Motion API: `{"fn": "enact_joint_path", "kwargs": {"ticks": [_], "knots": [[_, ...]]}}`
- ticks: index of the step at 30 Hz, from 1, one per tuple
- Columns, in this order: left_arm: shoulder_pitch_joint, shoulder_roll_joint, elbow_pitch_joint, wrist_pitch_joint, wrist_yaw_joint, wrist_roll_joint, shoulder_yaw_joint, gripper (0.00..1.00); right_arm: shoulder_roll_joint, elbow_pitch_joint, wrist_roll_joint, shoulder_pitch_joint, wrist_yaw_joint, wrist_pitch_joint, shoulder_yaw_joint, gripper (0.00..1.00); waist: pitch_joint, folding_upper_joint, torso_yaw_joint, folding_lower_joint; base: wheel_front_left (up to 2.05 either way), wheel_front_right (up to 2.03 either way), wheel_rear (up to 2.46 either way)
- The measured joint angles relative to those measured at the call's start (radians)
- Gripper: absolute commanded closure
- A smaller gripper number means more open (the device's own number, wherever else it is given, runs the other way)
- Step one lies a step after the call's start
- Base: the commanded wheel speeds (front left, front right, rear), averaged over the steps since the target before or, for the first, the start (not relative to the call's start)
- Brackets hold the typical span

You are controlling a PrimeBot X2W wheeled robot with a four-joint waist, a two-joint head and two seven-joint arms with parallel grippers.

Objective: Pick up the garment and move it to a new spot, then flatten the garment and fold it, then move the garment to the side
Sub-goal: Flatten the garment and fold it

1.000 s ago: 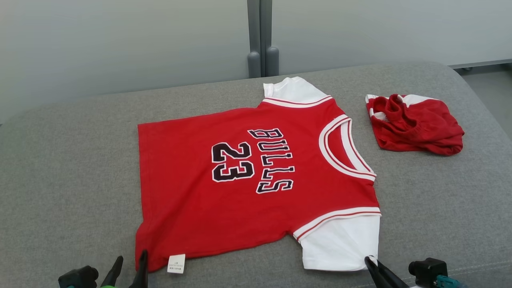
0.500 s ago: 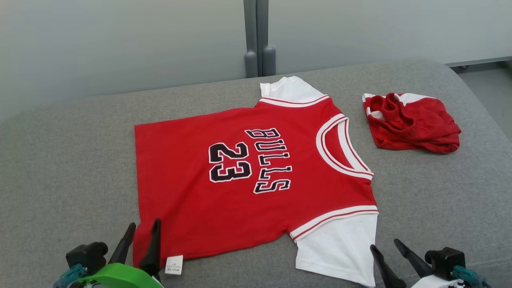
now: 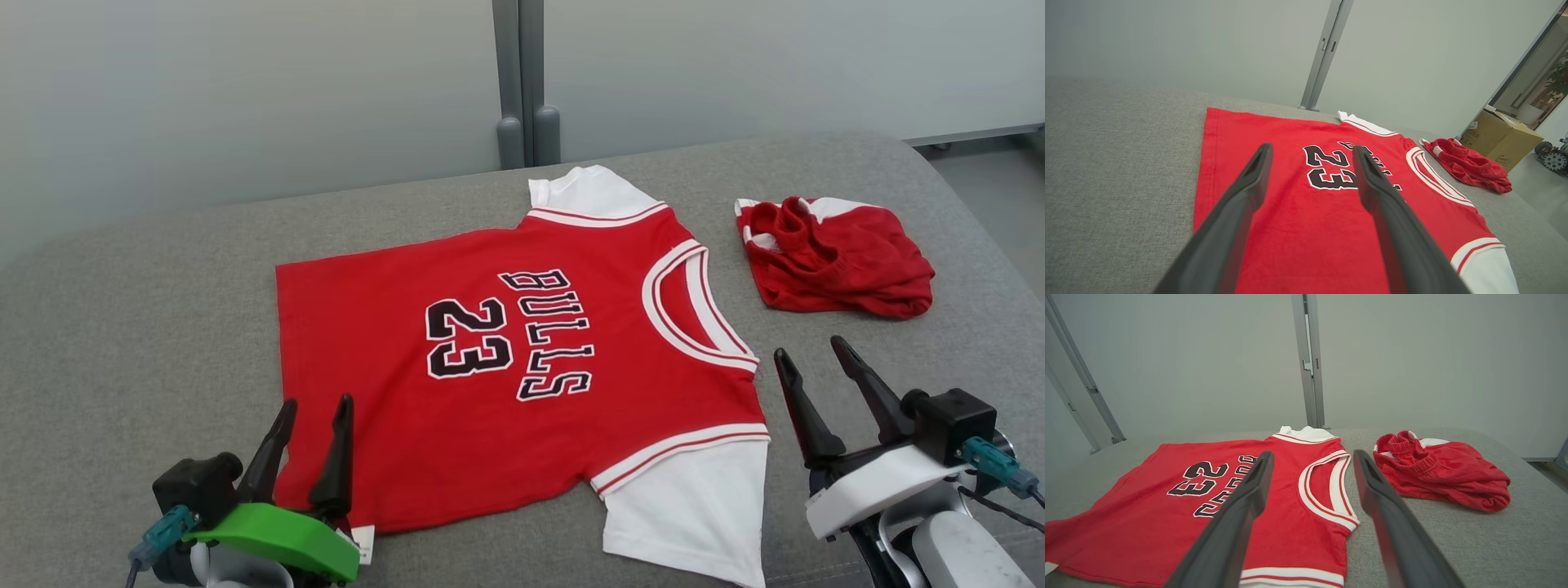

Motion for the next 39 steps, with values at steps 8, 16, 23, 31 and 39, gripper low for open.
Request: {"fn": "enact_joint_path", "kwargs": {"ticks": [8,16,23,31,39], "knots": [[0.005,-0.008,-0.058,0.000,0.032,0.019,0.035,0.00,0.024,-0.072,-0.015,-0.012,-0.030,0.000,-0.031,0.00,-0.017,0.0000,0.029,0.0000,0.00,0.00,0.00],[0.065,-0.011,-0.109,-0.003,0.071,0.053,0.071,0.00,0.040,-0.100,-0.024,-0.002,-0.054,0.000,-0.044,0.00,-0.028,0.0000,0.044,0.0000,0.00,0.00,0.00],[0.099,-0.012,-0.136,-0.003,0.079,0.065,0.083,0.00,0.046,-0.101,-0.024,0.038,-0.063,0.000,-0.051,0.00,-0.030,0.0000,0.047,0.0000,0.00,0.00,0.00],[0.138,-0.015,-0.150,-0.003,0.079,0.073,0.083,0.00,0.057,-0.110,-0.033,0.054,-0.063,0.000,-0.052,0.00,-0.033,0.0000,0.047,0.0000,0.00,0.00,0.00],[0.161,-0.020,-0.172,-0.003,0.079,0.080,0.080,0.00,0.059,-0.116,-0.039,0.071,-0.063,0.000,-0.053,0.00,-0.034,0.0000,0.047,0.0000,0.00,0.00,0.00]]}}
